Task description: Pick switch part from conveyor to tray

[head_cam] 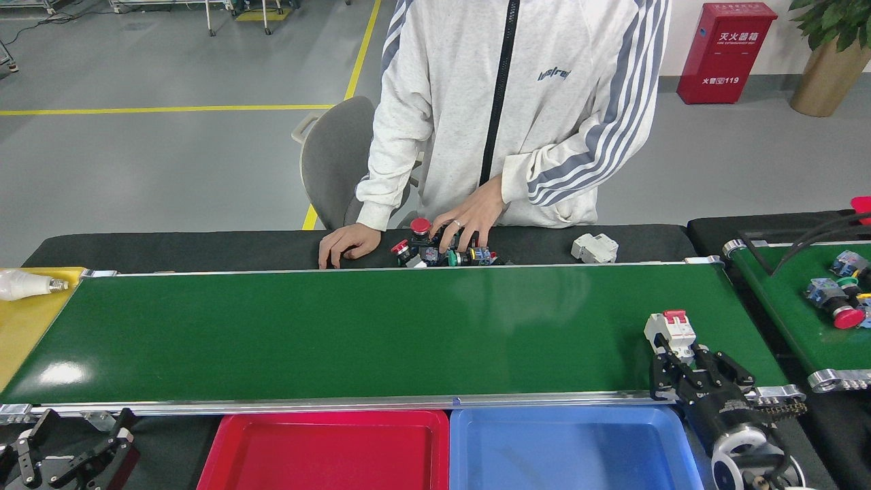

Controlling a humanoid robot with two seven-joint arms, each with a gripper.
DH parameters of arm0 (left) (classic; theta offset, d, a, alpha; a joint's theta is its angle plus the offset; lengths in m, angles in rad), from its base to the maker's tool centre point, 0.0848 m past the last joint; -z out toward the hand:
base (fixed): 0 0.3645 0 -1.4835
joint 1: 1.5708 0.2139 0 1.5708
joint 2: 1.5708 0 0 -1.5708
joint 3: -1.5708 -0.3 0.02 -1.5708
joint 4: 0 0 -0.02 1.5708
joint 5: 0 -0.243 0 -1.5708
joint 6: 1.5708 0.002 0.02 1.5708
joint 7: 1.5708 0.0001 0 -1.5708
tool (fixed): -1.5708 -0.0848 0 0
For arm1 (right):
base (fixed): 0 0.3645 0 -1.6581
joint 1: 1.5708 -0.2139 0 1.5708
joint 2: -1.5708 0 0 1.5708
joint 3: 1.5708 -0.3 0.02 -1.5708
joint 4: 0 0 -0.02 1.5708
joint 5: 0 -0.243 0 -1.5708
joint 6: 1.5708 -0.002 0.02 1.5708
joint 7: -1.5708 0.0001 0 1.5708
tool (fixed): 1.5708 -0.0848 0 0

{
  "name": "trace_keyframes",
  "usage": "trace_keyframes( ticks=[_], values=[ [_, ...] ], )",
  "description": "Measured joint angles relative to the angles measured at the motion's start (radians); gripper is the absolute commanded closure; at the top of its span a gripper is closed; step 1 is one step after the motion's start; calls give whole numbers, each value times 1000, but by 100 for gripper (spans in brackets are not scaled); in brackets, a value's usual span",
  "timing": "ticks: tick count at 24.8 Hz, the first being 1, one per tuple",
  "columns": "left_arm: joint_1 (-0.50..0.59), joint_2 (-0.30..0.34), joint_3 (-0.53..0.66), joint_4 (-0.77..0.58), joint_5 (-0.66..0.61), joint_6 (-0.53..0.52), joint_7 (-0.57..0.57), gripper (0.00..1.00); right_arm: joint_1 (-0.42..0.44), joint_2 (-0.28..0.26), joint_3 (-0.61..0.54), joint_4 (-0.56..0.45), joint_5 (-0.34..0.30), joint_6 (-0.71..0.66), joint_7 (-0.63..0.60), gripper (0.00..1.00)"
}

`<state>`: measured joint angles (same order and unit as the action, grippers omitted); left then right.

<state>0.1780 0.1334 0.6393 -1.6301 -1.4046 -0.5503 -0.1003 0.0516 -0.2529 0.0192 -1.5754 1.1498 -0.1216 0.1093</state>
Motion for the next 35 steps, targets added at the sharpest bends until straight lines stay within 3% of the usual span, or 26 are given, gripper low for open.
trace_keyframes(
  ticks=[1, 2, 3, 4, 10, 12, 14, 17, 20, 31, 35],
  values=[
    [0, 0, 6, 0, 0, 0, 0, 0, 56, 0, -19, -54, -2, -39, -10, 84],
    [0, 0, 9, 0, 0, 1, 0, 0, 111, 0, -39, -106, -2, -75, -13, 53],
    [0, 0, 12, 0, 0, 1, 0, 0, 154, 0, -53, -138, -2, -107, -14, 12],
    [0, 0, 14, 0, 0, 1, 0, 0, 194, 2, -62, -162, -2, -138, -17, 1],
    [-3, 4, 33, -3, 0, 2, 0, 0, 220, 60, -142, -175, -2, -199, -38, 0],
    [-5, 10, 33, -3, 0, 2, 0, 0, 212, 130, -164, -173, 2, -144, -39, 0],
    [-11, 10, 29, -3, 0, 5, 0, 0, 185, 161, -165, -165, 25, -63, -39, 0],
    [-13, 10, 27, -3, 0, 5, 0, 0, 149, 161, -167, -141, 89, 54, -40, 0],
    [-22, 11, 27, -3, 0, 4, 0, 0, 130, 161, -167, -119, 112, 111, -42, 0],
    [-25, 11, 25, 0, 0, 4, 0, 0, -87, 153, -162, 98, 184, 185, 5, 0],
    [-27, 11, 24, 2, 0, 3, 0, 0, -155, 147, -104, 193, 186, 186, 15, 0]
  ],
)
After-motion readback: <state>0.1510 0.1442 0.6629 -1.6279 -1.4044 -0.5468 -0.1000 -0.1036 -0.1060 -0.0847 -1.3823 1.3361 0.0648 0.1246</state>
